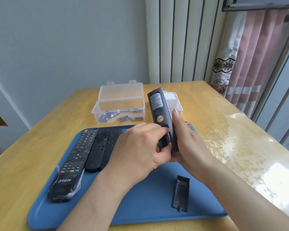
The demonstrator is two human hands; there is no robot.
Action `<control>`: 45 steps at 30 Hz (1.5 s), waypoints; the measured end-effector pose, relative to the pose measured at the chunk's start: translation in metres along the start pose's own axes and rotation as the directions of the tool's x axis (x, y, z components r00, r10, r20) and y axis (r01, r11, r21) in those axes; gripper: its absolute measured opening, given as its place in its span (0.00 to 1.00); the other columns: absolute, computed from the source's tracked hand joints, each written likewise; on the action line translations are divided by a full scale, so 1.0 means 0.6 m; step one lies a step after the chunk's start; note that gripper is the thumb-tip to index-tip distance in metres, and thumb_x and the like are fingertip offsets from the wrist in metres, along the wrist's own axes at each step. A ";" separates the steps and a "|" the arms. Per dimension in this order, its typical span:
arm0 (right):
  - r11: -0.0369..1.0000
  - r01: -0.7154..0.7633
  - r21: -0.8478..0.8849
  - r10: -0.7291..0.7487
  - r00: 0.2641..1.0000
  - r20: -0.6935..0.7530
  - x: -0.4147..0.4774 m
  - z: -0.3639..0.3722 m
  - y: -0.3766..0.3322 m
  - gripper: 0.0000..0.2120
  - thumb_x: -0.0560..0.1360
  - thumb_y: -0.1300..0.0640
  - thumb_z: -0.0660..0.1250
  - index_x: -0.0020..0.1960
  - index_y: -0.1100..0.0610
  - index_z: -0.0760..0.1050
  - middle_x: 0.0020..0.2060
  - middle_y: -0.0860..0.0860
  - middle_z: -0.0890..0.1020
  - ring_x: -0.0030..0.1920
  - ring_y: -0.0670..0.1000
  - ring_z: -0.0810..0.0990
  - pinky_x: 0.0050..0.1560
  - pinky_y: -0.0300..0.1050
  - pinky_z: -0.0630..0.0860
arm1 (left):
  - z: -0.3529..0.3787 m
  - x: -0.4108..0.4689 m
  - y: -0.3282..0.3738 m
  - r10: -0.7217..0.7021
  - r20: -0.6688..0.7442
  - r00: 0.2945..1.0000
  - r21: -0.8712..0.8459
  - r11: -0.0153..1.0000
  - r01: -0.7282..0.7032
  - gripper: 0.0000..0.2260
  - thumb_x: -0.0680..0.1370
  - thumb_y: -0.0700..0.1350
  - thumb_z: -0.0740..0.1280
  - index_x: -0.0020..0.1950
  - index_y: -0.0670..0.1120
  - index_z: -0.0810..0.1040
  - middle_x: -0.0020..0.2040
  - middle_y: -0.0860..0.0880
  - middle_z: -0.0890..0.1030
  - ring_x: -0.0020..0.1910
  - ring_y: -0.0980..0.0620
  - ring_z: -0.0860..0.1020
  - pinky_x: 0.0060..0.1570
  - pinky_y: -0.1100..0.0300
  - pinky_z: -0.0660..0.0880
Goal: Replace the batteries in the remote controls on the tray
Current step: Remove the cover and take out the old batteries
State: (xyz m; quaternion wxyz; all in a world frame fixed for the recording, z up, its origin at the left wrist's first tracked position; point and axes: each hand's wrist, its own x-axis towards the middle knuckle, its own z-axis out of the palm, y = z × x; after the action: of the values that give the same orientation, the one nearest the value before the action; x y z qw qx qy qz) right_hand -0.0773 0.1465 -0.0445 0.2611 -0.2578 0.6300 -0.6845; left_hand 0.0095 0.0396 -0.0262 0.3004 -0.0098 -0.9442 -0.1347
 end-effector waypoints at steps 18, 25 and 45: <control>0.974 -0.087 0.208 0.096 0.995 -0.034 -0.004 0.007 -0.008 0.30 0.80 0.35 0.53 0.49 0.59 0.81 0.41 0.60 0.75 0.44 0.59 0.72 0.46 0.56 0.66 | 0.014 -0.007 0.006 0.047 -0.246 0.968 -0.191 0.977 -0.096 0.10 0.73 0.41 0.63 0.46 0.46 0.84 0.36 0.52 0.81 0.34 0.52 0.78 0.37 0.57 0.75; 0.969 -0.081 0.236 0.084 0.996 -0.006 -0.010 0.010 -0.022 0.26 0.82 0.39 0.52 0.48 0.58 0.79 0.38 0.59 0.82 0.31 0.51 0.77 0.27 0.41 0.61 | 0.008 0.006 0.008 -0.496 -0.065 0.866 -0.773 0.574 0.271 0.03 0.69 0.43 0.75 0.38 0.49 0.81 0.32 0.50 0.81 0.29 0.52 0.77 0.32 0.60 0.74; 0.429 -0.151 -0.890 0.177 0.981 -0.081 -0.020 -0.010 -0.047 0.09 0.81 0.54 0.54 0.43 0.57 0.61 0.36 0.52 0.71 0.34 0.55 0.76 0.37 0.47 0.72 | 0.000 0.009 -0.021 -0.518 0.463 0.719 -0.694 0.293 0.658 0.08 0.81 0.45 0.61 0.42 0.45 0.73 0.30 0.50 0.64 0.26 0.55 0.58 0.22 0.66 0.51</control>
State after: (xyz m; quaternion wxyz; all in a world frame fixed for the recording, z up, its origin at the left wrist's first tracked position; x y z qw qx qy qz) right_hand -0.0734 0.1609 -0.0171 0.1596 -0.3023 0.9139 -0.2190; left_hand 0.0042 0.0273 -0.0261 0.1160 0.1882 -0.7188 -0.6592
